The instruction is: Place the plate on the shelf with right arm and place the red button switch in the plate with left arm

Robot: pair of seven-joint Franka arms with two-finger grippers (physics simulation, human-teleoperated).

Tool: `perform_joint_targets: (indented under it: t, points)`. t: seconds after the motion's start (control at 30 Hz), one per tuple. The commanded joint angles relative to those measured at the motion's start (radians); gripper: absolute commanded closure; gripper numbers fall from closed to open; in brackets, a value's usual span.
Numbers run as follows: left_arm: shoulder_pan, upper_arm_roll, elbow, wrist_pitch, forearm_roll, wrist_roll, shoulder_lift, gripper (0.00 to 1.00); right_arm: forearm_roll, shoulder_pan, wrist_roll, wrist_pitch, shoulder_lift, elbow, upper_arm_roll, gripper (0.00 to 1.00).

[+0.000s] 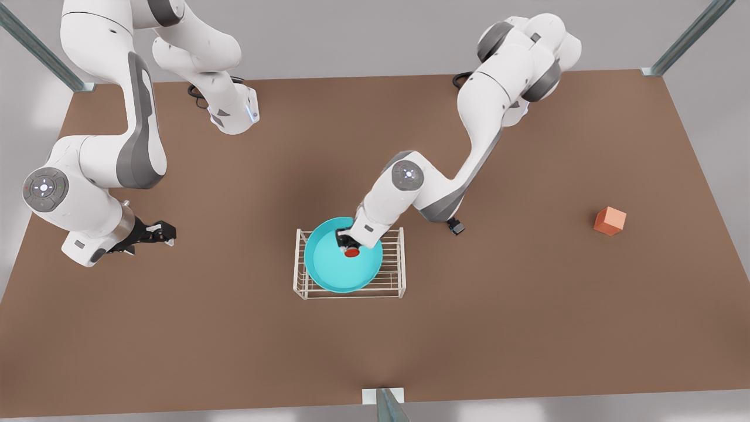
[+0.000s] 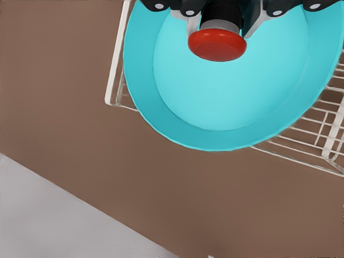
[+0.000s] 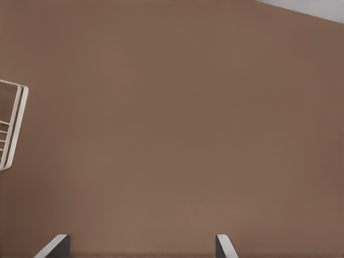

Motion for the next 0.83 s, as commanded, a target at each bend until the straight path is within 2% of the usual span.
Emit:
perform_joint_targets:
  t: [0.0, 0.13, 0.17, 0.2, 0.23, 0.27, 0.33, 0.37, 0.4, 0.5, 0.8]
  points:
    - [0.0, 0.012, 0.002, 0.159, 0.015, -0.41, 0.004, 0.0, 0.001, 0.0, -0.019, 0.0, -0.001, 0.0, 0.0, 0.0]
    - [-0.011, 0.011, -0.01, 0.142, 0.09, -0.393, 0.001, 0.0, 0.001, 0.0, -0.019, -0.002, -0.001, 0.0, 0.0, 0.0]
    - [-0.008, 0.003, -0.009, -0.068, 0.195, -0.342, -0.016, 0.0, 0.001, 0.0, -0.018, -0.002, -0.001, 0.001, 0.0, 0.0]
    - [0.081, -0.015, -0.007, -0.473, 0.132, 0.099, -0.109, 0.0, 0.001, 0.0, -0.018, -0.002, -0.001, 0.0, 0.0, 0.0]
    - [0.263, -0.015, -0.007, -0.773, 0.079, 0.536, -0.233, 0.0, 0.001, 0.0, -0.019, -0.002, 0.001, 0.0, 0.0, 0.0]
    - [0.381, -0.017, -0.007, -0.882, 0.081, 0.722, -0.284, 0.0, 0.001, 0.0, -0.019, -0.002, -0.001, 0.0, 0.0, 0.0]
    - [0.561, -0.011, -0.039, -0.977, 0.081, 0.947, -0.364, 0.0, 0.002, 0.0, -0.018, -0.002, -0.001, 0.001, 0.0, 0.0]
    - [0.522, 0.151, -0.131, -0.925, 0.017, 1.039, -0.443, 0.0, 0.002, 0.0, -0.019, -0.002, -0.001, 0.0, 0.0, 0.0]
    - [0.471, 0.276, -0.54, -0.587, -0.093, 1.073, -0.695, 0.0, 0.002, 0.0, -0.019, -0.002, -0.001, 0.0, 0.0, 0.0]
    - [0.46, 0.272, -0.515, -0.643, -0.086, 1.069, -0.681, 0.0, 0.002, 0.0, -0.019, -0.002, -0.001, 0.0, 0.0, 0.0]
    - [0.446, 0.262, -0.469, -0.641, -0.073, 1.079, -0.646, 0.0, 0.005, 0.0, -0.016, -0.022, 0.007, 0.011, 0.0, 0.0]
